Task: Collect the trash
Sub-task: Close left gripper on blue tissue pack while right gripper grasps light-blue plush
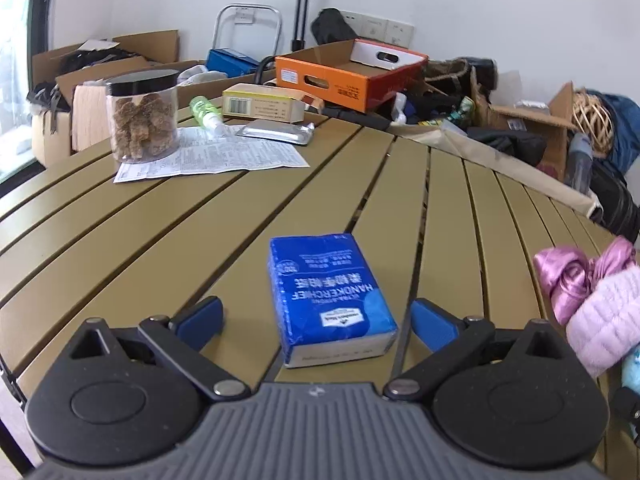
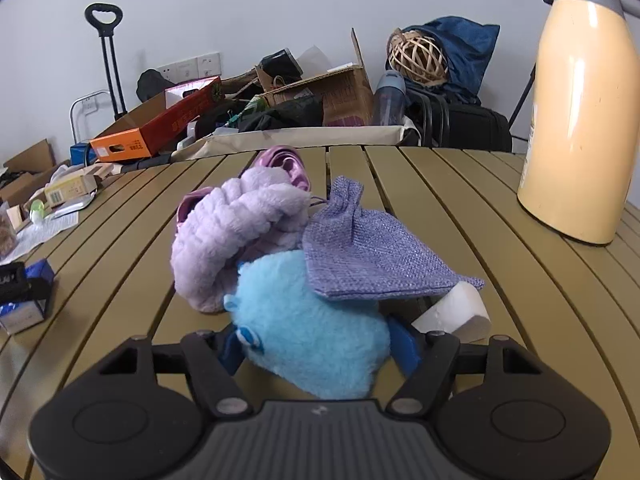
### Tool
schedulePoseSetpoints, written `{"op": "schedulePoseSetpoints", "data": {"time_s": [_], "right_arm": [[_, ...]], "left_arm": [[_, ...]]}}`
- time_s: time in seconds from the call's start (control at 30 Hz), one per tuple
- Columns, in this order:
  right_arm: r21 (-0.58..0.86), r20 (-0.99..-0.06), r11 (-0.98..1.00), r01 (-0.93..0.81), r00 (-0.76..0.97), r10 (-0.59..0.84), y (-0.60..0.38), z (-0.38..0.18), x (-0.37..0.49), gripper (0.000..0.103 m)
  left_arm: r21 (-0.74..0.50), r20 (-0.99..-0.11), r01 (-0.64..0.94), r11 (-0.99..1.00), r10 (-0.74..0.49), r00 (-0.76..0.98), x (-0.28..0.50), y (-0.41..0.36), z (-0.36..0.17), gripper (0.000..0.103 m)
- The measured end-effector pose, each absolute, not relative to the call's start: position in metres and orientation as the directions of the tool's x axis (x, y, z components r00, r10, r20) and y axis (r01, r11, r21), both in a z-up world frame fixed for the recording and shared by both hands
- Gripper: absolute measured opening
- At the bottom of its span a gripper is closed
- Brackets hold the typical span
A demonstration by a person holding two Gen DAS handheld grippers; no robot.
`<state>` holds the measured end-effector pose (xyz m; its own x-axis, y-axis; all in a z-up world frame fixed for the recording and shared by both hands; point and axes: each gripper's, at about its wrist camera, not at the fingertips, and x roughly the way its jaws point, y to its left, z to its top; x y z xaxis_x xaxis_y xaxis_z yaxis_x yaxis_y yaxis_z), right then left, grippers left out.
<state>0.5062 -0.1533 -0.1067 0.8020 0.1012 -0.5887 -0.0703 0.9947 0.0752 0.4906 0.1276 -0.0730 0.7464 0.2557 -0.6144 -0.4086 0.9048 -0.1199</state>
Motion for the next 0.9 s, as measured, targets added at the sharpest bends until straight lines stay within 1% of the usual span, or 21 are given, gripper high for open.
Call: {"op": "schedulePoseSetpoints", "data": {"time_s": [0.03, 0.07, 0.1, 0.13, 0.17, 0.2, 0.37, 0.57, 0.7, 0.9], "right_arm": [[0.077, -0.587, 0.994, -0.073, 0.803, 0.104, -0.153, -0.107, 0.505, 0.07], [0.08, -0.585, 0.994, -0.076, 0.804, 0.109, -0.153, -0.106, 0.504, 0.07], [0.084, -0.581, 0.993, -0.08, 0.806, 0.114, -0.153, -0.106, 0.503, 0.07], [0.088, -0.576, 0.993, -0.083, 0.809, 0.119, -0.153, -0.106, 0.501, 0.07], [0.092, -0.571, 0.992, -0.088, 0.811, 0.125, -0.153, -0.105, 0.498, 0.07], [0.092, -0.567, 0.991, -0.094, 0.814, 0.13, -0.153, -0.105, 0.495, 0.07], [0.076, -0.546, 0.99, -0.119, 0.826, 0.141, -0.149, -0.106, 0.478, 0.07], [0.099, -0.544, 0.987, -0.128, 0.824, 0.161, -0.151, -0.104, 0.466, 0.07], [0.122, -0.534, 0.984, -0.129, 0.827, 0.175, -0.155, -0.099, 0.455, 0.069], [0.126, -0.52, 0.983, -0.137, 0.835, 0.183, -0.16, -0.089, 0.437, 0.069]], "left_arm": [[-0.109, -0.613, -0.407, 0.907, 0.261, 0.746, 0.491, 0.126, -0.073, 0.092], [-0.095, -0.608, -0.405, 0.909, 0.269, 0.747, 0.49, 0.124, -0.073, 0.083], [-0.085, -0.602, -0.4, 0.913, 0.273, 0.75, 0.49, 0.122, -0.073, 0.07], [-0.073, -0.596, -0.386, 0.92, 0.27, 0.757, 0.489, 0.119, -0.073, 0.062], [-0.06, -0.59, -0.377, 0.924, 0.272, 0.76, 0.489, 0.116, -0.073, 0.055], [-0.061, -0.587, -0.366, 0.928, 0.263, 0.765, 0.489, 0.115, -0.073, 0.053], [-0.089, -0.577, -0.348, 0.933, 0.237, 0.782, 0.485, 0.117, -0.073, 0.053], [-0.077, -0.58, -0.366, 0.927, 0.257, 0.773, 0.479, 0.118, -0.072, 0.053], [-0.118, -0.583, -0.359, 0.926, 0.229, 0.78, 0.472, 0.12, -0.066, 0.052], [-0.132, -0.57, -0.35, 0.927, 0.218, 0.792, 0.458, 0.114, -0.053, 0.052]]}}
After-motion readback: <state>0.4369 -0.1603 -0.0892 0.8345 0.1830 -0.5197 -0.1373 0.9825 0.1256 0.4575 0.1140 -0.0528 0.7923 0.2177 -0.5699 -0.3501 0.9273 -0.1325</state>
